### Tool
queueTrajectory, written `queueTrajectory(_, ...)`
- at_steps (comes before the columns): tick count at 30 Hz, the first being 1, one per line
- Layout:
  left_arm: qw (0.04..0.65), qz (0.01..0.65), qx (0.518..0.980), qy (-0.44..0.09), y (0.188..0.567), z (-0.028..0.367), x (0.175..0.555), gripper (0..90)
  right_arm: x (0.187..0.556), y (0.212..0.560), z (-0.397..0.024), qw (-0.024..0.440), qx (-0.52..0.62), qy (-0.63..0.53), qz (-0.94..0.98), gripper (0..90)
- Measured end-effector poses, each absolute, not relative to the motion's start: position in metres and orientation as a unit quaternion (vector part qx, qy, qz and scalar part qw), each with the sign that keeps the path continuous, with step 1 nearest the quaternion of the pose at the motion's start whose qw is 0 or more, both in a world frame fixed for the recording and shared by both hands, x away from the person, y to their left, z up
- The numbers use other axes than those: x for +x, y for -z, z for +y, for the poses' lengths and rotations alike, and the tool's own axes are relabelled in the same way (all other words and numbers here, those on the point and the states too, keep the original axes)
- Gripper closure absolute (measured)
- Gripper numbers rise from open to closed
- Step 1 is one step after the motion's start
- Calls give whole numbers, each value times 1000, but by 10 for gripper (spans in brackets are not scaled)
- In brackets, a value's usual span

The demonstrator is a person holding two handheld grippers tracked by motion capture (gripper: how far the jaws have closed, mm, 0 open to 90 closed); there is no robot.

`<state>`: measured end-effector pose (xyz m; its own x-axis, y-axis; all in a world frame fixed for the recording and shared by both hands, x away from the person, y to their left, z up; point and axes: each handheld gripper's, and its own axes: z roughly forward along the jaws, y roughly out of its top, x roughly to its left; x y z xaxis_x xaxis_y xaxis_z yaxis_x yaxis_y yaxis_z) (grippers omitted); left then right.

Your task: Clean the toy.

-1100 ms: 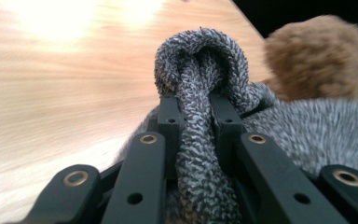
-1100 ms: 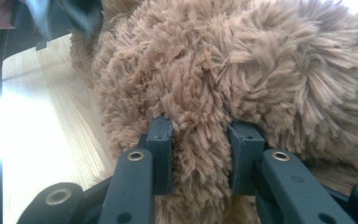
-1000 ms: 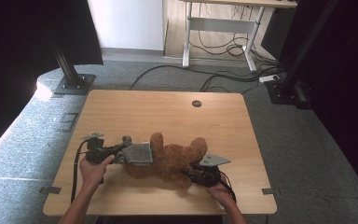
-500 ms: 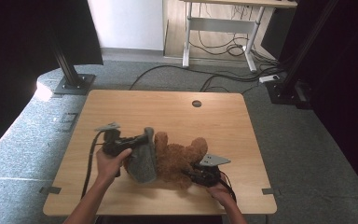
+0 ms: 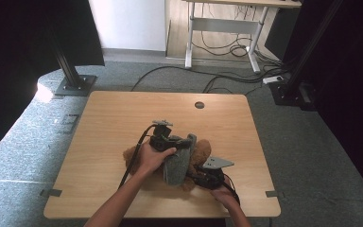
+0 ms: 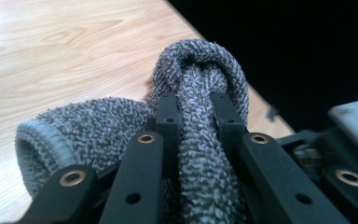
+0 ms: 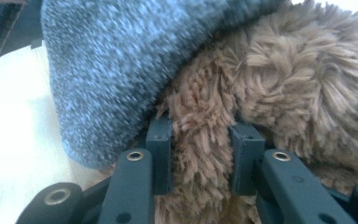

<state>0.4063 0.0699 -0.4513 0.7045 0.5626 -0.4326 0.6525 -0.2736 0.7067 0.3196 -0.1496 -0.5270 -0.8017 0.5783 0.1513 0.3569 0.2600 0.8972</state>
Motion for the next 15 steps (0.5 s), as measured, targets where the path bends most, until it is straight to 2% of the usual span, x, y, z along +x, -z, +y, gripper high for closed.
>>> queueTrajectory(8, 437, 394, 808, -11, 454, 80, 399, 774, 318, 527, -148, 105, 293, -526, 791, 657)
queueTrajectory(15, 465, 410, 785, 0, 459, 126, 385, 775, 314, 527, -147, 98, 282, -518, 801, 649)
